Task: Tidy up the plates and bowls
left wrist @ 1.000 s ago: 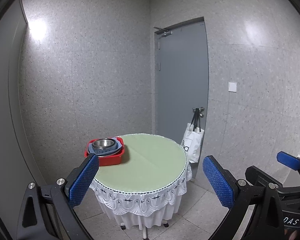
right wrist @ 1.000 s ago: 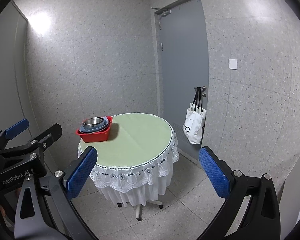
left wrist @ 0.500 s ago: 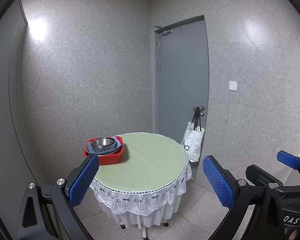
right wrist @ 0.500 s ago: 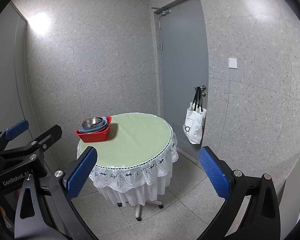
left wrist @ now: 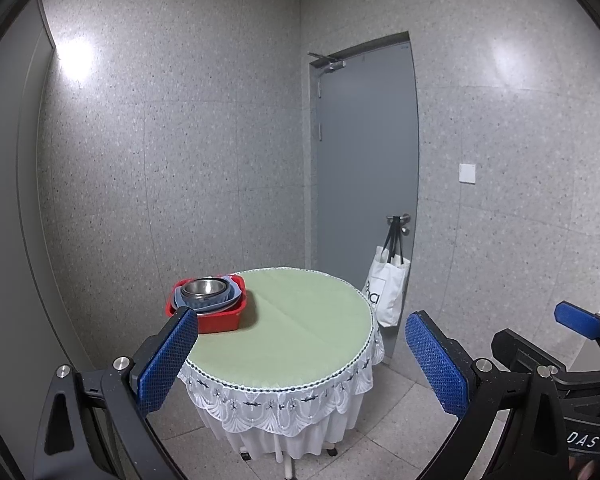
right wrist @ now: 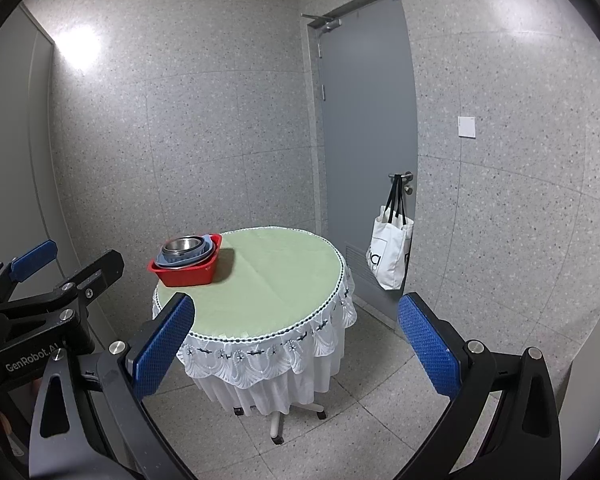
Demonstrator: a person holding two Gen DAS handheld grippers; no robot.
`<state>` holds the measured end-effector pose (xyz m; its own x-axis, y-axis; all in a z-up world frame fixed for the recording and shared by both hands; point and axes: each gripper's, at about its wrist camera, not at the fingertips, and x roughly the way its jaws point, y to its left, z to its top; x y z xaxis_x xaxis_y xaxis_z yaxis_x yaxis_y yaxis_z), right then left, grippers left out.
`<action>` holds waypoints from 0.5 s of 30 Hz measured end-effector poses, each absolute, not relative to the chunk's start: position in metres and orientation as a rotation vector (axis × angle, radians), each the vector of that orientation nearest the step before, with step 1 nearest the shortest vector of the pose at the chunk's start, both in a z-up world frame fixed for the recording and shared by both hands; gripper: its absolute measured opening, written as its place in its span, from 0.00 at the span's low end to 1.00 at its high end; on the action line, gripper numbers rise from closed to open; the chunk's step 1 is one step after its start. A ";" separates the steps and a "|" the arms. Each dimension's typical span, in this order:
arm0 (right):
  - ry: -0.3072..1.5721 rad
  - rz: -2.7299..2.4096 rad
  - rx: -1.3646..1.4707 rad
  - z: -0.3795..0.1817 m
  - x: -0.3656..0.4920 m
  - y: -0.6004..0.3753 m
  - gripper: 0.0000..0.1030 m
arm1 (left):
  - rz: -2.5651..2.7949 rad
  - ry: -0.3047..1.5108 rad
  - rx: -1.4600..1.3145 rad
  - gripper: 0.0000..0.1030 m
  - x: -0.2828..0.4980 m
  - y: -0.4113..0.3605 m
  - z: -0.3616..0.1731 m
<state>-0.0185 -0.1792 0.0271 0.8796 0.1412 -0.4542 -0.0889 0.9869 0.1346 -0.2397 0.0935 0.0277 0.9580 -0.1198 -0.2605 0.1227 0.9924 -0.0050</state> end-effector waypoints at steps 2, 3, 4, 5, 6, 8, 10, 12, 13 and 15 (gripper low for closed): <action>0.479 0.122 0.111 0.027 -0.016 -0.181 1.00 | -0.125 0.262 0.009 0.99 -0.237 0.095 0.027; 0.479 0.123 0.111 0.027 -0.015 -0.181 1.00 | -0.125 0.262 0.009 1.00 -0.236 0.095 0.026; 0.481 0.123 0.110 0.026 -0.014 -0.182 1.00 | -0.126 0.262 0.009 0.99 -0.234 0.096 0.026; 0.479 0.122 0.110 0.026 -0.014 -0.181 1.00 | -0.126 0.262 0.009 0.99 -0.233 0.096 0.025; 0.478 0.123 0.110 0.026 -0.013 -0.182 1.00 | -0.126 0.262 0.009 0.99 -0.233 0.096 0.025; 0.479 0.124 0.109 0.026 -0.011 -0.182 1.00 | -0.125 0.262 0.009 0.99 -0.232 0.096 0.024; 0.480 0.124 0.110 0.026 -0.011 -0.182 1.00 | -0.126 0.263 0.009 0.99 -0.231 0.097 0.024; 0.482 0.126 0.112 0.026 -0.009 -0.183 1.00 | -0.125 0.262 0.011 0.99 -0.229 0.096 0.024; 0.482 0.126 0.111 0.026 -0.008 -0.183 1.00 | -0.124 0.262 0.011 0.99 -0.229 0.095 0.024; 0.483 0.127 0.111 0.026 -0.006 -0.183 1.00 | -0.123 0.261 0.011 0.99 -0.227 0.095 0.024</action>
<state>-0.0056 -0.1833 0.0263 0.8779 0.1473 -0.4556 -0.0949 0.9862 0.1359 -0.2274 0.0946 0.0236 0.9586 -0.1201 -0.2581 0.1230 0.9924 -0.0050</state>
